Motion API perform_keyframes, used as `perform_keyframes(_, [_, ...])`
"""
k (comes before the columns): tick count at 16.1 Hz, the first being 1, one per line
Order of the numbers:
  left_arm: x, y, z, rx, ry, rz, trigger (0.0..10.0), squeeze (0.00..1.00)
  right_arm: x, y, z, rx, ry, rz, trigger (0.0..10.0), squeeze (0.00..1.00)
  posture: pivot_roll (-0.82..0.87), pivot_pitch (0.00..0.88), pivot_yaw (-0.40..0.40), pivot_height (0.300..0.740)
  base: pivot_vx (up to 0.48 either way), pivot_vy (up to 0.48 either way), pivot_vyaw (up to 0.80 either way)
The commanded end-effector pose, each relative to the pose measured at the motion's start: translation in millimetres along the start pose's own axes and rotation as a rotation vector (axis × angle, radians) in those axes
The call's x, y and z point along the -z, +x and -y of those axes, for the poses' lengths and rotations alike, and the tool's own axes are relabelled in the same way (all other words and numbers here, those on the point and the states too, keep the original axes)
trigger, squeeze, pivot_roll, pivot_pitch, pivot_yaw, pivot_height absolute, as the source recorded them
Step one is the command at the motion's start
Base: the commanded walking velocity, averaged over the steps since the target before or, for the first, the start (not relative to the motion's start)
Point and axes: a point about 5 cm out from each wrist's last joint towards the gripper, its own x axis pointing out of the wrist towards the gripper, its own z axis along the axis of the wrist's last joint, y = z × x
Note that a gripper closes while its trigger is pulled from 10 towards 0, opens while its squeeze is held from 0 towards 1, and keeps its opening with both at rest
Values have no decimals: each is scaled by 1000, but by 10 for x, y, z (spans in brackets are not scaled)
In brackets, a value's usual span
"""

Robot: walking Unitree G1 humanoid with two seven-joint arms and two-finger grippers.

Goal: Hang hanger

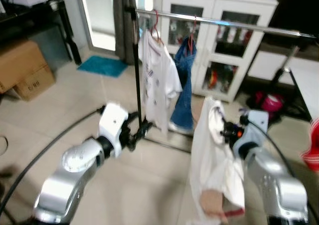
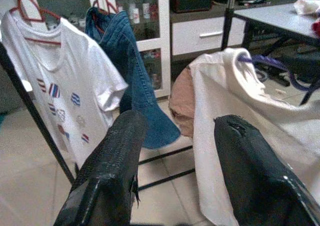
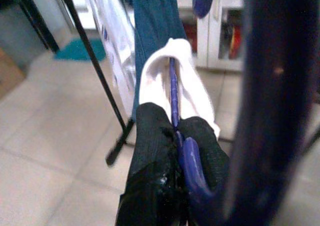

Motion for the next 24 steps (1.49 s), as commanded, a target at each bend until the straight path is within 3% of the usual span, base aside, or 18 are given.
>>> perform_keyframes(1, [-6, 0, 1, 3, 7, -5, 10000, 0, -93, 6, -49, -31, 2, 34, 0, 0, -52, 0, -56, 740, 0, 266, 0])
perform_keyframes(9, [-4, -11, 8, 7, 9, -8, 10000, 0, -75, 6, -84, -53, -10, 26, 0, 0, -49, 0, -56, 740, 0, 473, 0])
perform_keyframes(12, [-19, 1, -14, -10, 52, -16, 10000, 0, -86, 12, -103, -75, -23, 28, 0, 0, -48, 0, -54, 740, 0, -320, 0])
perform_keyframes(18, [-56, 10, -66, -31, -10, 16, 10000, 0, -248, 0, -274, -289, -103, 65, 0, 0, -48, 0, -49, 740, 0, -160, 0])
perform_keyframes(19, [-69, 7, -87, -42, -27, 24, 10000, 1000, -268, -7, -296, -324, -121, 65, 0, 0, -48, 0, -49, 740, 0, 0, 0])
perform_keyframes(24, [-121, 79, -119, -31, -2, 32, 10000, 1000, -354, -27, -417, -504, -211, 52, 0, 0, -52, 0, -50, 740, 0, 0, 0])
